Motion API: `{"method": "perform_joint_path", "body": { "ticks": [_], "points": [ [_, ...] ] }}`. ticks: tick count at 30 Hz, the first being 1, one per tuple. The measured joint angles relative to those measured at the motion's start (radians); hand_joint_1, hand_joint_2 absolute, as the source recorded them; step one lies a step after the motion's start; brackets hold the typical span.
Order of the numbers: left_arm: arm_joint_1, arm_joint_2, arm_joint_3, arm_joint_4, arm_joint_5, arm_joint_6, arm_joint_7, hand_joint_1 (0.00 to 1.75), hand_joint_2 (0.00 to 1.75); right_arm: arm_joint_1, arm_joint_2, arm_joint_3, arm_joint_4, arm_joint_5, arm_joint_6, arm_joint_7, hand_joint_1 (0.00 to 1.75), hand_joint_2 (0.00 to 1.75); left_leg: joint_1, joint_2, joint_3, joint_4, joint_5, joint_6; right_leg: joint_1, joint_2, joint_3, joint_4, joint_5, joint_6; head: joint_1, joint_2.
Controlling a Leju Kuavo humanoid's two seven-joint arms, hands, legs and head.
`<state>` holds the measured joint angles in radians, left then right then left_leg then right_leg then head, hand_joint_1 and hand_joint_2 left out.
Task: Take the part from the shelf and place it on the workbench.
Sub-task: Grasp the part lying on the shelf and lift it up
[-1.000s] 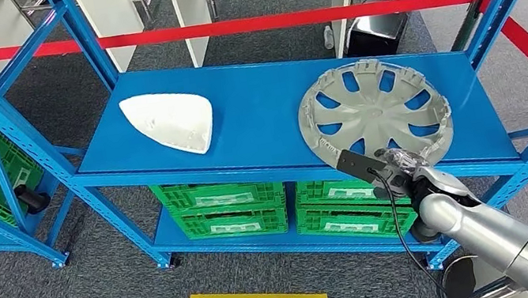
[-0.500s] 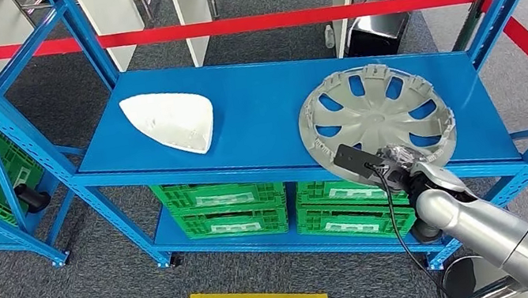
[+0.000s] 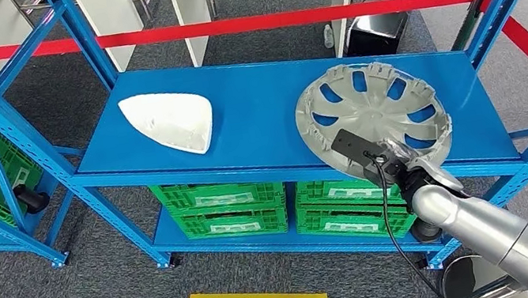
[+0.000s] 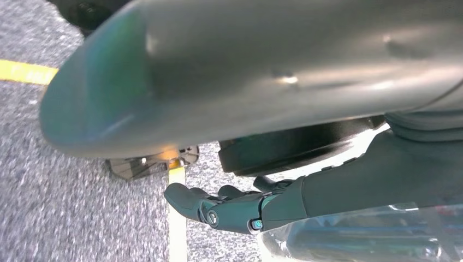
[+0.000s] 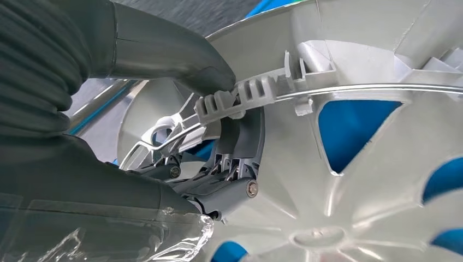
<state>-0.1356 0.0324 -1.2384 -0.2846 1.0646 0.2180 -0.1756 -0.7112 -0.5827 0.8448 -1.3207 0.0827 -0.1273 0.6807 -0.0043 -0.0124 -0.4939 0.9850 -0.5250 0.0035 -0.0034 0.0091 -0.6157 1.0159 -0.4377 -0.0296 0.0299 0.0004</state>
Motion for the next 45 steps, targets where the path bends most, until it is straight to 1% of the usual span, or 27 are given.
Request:
{"method": "perform_joint_path", "body": {
  "ticks": [4,8,14,18,26,31,37,42,45],
  "points": [
    [0.005,-0.007,0.003,0.0,0.009,0.014,-0.012,0.0,0.0,-0.037,-0.001,0.019,-0.041,-0.044,-0.068,-0.003,1.75,1.75,0.0,0.0,0.0,0.0,0.0,0.0,0.0,0.0,0.0,0.0,0.0,0.0,0.0,0.0],
    [0.008,-0.01,0.007,0.001,0.018,0.017,-0.023,0.0,0.0,-0.104,-0.001,0.046,-0.103,-0.085,-0.148,-0.013,1.75,1.75,0.0,0.0,0.0,0.0,0.0,0.0,0.0,-0.001,-0.001,0.0,0.0,0.0,0.0,0.0],
    [0.01,-0.01,0.014,0.001,0.025,0.016,-0.033,0.0,0.0,-0.193,-0.001,0.08,-0.19,-0.146,-0.196,-0.031,1.75,1.75,0.0,0.0,-0.001,0.0,0.0,0.0,0.0,-0.001,-0.002,0.0,0.0,0.0,0.0,0.0],
    [0.012,-0.01,0.016,0.002,0.027,0.012,-0.038,0.0,0.0,-0.227,-0.001,0.093,-0.235,-0.178,-0.227,-0.056,1.75,1.75,0.0,-0.001,-0.001,0.0,0.0,0.0,0.0,-0.001,-0.002,0.0,-0.001,0.001,0.0,0.0],
    [0.016,-0.01,0.017,0.003,0.037,0.011,-0.044,0.0,0.0,-0.254,-0.007,0.112,-0.331,-0.215,-0.291,-0.103,1.75,1.75,0.0,-0.001,-0.003,-0.001,0.0,0.0,0.0,-0.001,-0.003,-0.001,-0.001,0.001,0.0,0.0],
    [0.017,-0.01,0.017,0.003,0.04,0.011,-0.047,0.0,0.0,-0.267,-0.012,0.121,-0.393,-0.216,-0.317,-0.109,1.75,1.75,0.0,-0.001,-0.002,-0.001,0.0,0.0,0.0,-0.001,-0.003,-0.001,-0.001,0.001,0.0,0.0],
    [0.019,-0.01,0.017,0.003,0.046,0.012,-0.057,0.0,0.0,-0.267,-0.025,0.122,-0.449,-0.229,-0.347,-0.15,1.75,1.75,0.0,-0.001,-0.002,-0.001,0.0,0.0,0.0,-0.001,-0.003,-0.001,-0.001,0.001,0.0,0.0],
    [0.02,-0.01,0.017,0.003,0.048,0.012,-0.061,0.0,0.0,-0.267,-0.033,0.122,-0.497,-0.225,-0.353,-0.16,1.75,1.75,0.0,-0.001,-0.003,-0.001,0.0,0.0,0.0,-0.001,-0.003,-0.002,-0.001,0.001,0.0,0.0],
    [0.019,-0.01,0.017,0.003,0.048,0.012,-0.061,0.0,0.0,-0.266,-0.032,0.122,-0.529,-0.25,-0.353,-0.187,1.75,1.75,0.0,-0.001,-0.003,-0.001,0.0,0.0,0.0,-0.001,-0.003,-0.002,-0.001,0.001,0.0,0.0]
  ]
}}
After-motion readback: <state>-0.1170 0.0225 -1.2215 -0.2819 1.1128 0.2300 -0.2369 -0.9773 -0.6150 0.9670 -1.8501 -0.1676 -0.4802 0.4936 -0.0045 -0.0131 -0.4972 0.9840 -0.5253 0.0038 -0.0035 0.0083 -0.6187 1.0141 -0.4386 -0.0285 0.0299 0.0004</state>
